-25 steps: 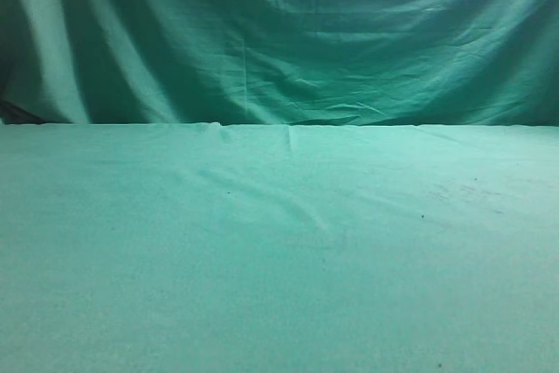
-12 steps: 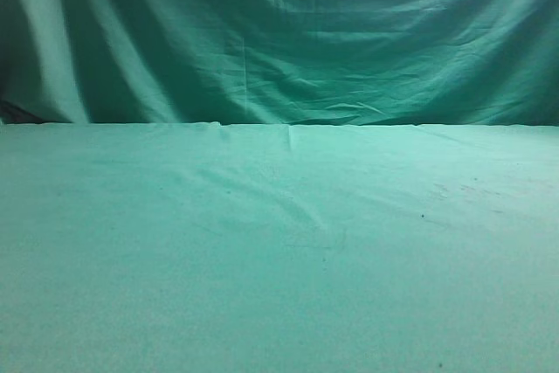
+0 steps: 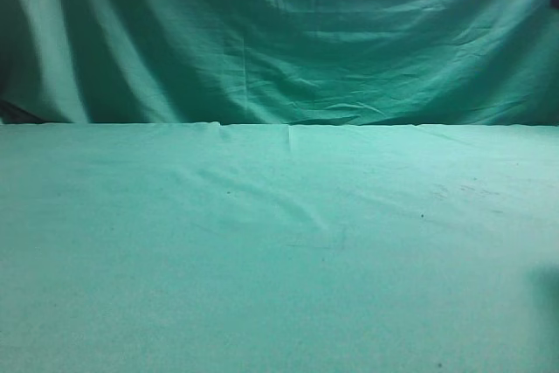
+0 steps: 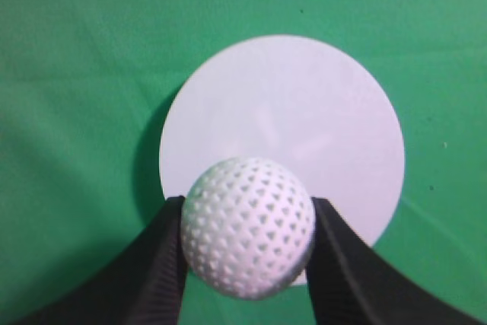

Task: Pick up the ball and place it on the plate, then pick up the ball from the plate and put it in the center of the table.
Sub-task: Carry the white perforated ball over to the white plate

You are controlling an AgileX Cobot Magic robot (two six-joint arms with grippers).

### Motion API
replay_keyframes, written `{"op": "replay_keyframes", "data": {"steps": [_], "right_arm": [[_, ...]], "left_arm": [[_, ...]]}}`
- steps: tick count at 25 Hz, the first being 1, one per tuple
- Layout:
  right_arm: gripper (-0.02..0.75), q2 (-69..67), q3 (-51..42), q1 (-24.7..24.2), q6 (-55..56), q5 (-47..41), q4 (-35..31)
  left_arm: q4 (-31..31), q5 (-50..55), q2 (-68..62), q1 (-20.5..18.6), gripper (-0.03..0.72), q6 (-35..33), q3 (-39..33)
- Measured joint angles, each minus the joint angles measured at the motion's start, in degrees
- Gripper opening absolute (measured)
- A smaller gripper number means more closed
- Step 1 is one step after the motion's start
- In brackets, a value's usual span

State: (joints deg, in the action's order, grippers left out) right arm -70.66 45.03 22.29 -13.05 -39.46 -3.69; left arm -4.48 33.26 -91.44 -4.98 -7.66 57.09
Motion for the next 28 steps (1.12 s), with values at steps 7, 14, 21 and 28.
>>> {"op": "replay_keyframes", "data": {"steps": [7,14,21,28], "right_arm": [[0.0,-4.1,0.0,0.1,2.6,3.0,1.7],[0.0,-4.1,0.1,0.1,2.7,3.4,1.7],[0.048,-4.1,0.1,0.1,2.7,3.6,1.7],[0.048,-4.1,0.1,0.1,2.7,3.6,1.7]], "left_arm": [[-0.4,1.4,-4.3,0.0,0.317,0.0,5.2],[-0.6,4.2,-6.1,0.0,0.317,1.5,6.3],[-0.6,4.0,-8.0,0.0,0.317,1.5,6.3],[-1.5,3.9,-8.0,0.0,0.317,1.6,6.3]]}}
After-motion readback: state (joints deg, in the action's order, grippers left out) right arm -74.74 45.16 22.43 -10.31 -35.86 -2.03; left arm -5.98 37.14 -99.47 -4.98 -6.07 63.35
